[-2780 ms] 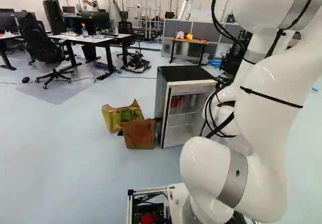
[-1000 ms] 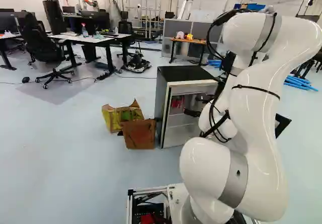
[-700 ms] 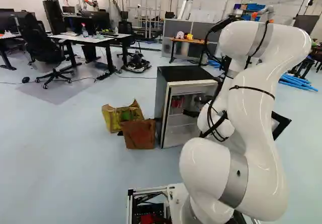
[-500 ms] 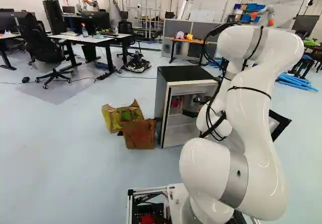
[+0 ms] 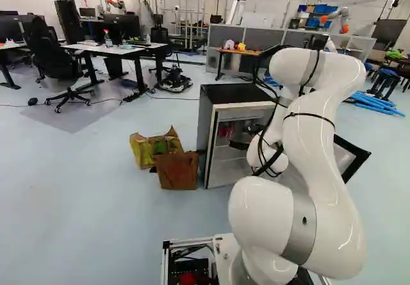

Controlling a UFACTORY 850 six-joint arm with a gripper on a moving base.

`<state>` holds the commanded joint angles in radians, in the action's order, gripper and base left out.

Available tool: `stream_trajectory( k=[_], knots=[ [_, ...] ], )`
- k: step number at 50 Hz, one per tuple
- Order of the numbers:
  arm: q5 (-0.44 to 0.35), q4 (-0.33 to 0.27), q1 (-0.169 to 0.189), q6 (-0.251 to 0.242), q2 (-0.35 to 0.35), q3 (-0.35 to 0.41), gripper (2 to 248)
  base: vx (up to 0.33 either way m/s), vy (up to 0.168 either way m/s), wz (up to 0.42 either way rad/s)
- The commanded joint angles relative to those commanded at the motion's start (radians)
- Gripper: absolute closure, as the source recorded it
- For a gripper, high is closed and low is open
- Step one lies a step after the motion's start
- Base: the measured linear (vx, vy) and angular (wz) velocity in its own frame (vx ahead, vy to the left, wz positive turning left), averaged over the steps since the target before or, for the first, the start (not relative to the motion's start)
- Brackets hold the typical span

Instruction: Grab a drink from the fridge

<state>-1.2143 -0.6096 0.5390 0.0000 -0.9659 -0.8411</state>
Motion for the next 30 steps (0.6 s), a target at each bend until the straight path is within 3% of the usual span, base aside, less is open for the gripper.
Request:
stream_trajectory(
  k=[30],
  knots=[
    [0.0, 0.0, -0.037, 0.0, -0.164, -0.193, 3, 0.0, 0.0, 0.0]
  ],
)
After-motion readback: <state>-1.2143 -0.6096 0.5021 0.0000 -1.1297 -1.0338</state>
